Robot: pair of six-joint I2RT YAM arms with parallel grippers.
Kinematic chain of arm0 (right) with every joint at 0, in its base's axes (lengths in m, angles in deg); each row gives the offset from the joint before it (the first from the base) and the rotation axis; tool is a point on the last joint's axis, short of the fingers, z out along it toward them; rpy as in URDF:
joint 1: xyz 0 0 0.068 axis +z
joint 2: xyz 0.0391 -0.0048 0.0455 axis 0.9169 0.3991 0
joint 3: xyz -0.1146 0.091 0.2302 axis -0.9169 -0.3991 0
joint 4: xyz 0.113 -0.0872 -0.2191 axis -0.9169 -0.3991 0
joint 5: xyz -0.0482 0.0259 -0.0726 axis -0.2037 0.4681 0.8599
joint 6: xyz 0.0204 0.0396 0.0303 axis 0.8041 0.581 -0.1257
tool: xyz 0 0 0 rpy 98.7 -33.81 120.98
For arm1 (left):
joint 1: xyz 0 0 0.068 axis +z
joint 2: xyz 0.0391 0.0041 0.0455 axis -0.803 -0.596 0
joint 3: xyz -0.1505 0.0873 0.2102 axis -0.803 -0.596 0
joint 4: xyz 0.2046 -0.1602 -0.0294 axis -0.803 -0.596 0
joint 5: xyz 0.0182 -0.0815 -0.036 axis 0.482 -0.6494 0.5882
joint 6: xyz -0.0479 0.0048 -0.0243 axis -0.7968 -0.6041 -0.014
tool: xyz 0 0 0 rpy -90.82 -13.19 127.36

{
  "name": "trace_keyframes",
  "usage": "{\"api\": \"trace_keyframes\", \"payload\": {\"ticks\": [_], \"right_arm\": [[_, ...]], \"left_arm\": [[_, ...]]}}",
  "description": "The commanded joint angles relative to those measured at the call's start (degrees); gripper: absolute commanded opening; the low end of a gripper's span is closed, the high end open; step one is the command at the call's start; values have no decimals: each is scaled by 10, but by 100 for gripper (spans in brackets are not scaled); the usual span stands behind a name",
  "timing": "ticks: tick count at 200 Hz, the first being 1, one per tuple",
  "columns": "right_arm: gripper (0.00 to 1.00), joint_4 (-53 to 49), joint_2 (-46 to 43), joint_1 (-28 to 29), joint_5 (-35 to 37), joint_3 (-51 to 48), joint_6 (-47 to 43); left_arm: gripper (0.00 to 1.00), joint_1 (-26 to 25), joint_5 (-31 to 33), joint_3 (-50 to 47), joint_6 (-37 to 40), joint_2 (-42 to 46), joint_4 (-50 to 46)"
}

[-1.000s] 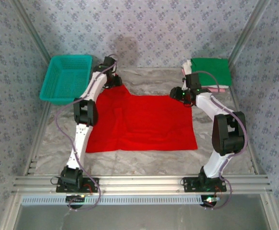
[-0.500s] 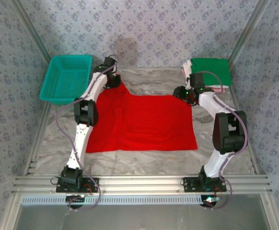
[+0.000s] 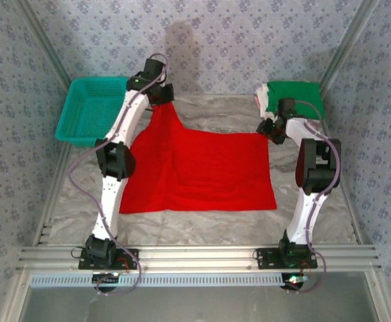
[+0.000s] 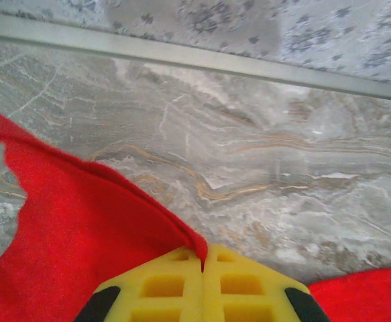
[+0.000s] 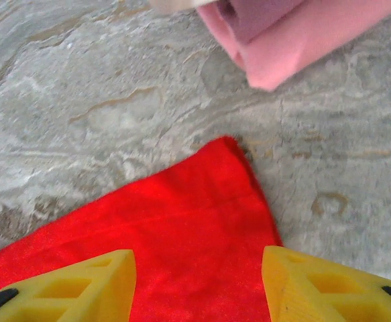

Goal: Fold and stack the t-shirts

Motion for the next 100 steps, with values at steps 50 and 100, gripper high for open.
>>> {"api": "trace_keyframes", "payload": {"ticks": [50, 100], "right_arm": [[59, -44, 81, -4, -1, 85, -19], [59, -40, 105, -8, 14, 106, -33]], "left_arm": [[0, -30, 77, -222, -12, 152, 8], [0, -30, 106, -352, 1, 219, 45]]}}
